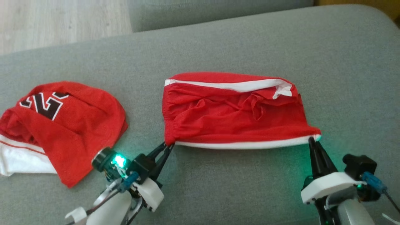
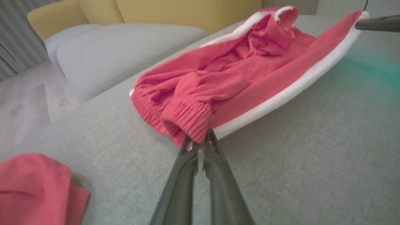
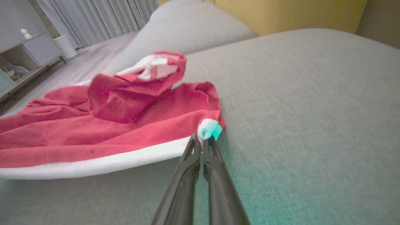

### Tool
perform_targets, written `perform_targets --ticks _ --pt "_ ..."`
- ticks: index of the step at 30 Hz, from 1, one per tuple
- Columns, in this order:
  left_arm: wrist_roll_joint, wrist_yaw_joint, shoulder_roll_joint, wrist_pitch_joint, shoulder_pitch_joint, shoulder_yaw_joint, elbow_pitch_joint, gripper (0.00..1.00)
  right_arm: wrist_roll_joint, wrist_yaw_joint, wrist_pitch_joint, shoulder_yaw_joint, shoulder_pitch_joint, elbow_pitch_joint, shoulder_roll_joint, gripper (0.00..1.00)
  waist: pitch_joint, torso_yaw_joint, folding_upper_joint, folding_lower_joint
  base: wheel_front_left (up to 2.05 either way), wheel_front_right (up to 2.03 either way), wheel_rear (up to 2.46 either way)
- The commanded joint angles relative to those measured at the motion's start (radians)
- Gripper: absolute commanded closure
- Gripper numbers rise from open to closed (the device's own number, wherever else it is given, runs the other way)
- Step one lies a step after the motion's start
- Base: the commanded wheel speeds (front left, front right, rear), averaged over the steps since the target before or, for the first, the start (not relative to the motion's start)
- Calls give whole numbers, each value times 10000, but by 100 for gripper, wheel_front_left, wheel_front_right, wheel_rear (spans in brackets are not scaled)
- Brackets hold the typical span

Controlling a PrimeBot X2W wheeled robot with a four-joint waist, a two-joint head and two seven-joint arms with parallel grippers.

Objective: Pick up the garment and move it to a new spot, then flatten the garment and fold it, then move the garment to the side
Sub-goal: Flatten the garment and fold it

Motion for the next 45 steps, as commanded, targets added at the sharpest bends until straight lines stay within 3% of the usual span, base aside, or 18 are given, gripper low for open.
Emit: perform_targets --ticks 1,14,23,30,37,45 --pt "-178 81 317 -86 -513 445 -483 100 -67 -7 -81 285 -387 -556 -51 100 -206 -6 0 1 0 0 0" --pt "-609 -52 1206 1413 -2672 453 -2492 100 109 -7 1002 191 -1688 -2795 -569 100 -1131 -2 0 1 0 0 0" --pt "-1477 -77 1752 1994 -5095 356 -2691 100 170 -7 1820 303 -3699 -3550 -1254 100 -1470 -172 0 1 0 0 0" --pt "-2061 -78 1936 2247 -5279 567 -3159 100 -299 -7 2120 166 -3755 -4349 -1258 100 -1529 -188 0 1 0 0 0" --pt "-2918 -79 2397 2877 -4871 726 -4213 100 -581 -7 2658 152 -3406 -4742 -1217 100 -905 -212 0 1 0 0 0" --pt "-3757 -80 2562 3412 -6216 546 -3776 100 -208 -7 3058 125 -5319 -3878 -1333 100 966 -252 0 1 0 0 0"
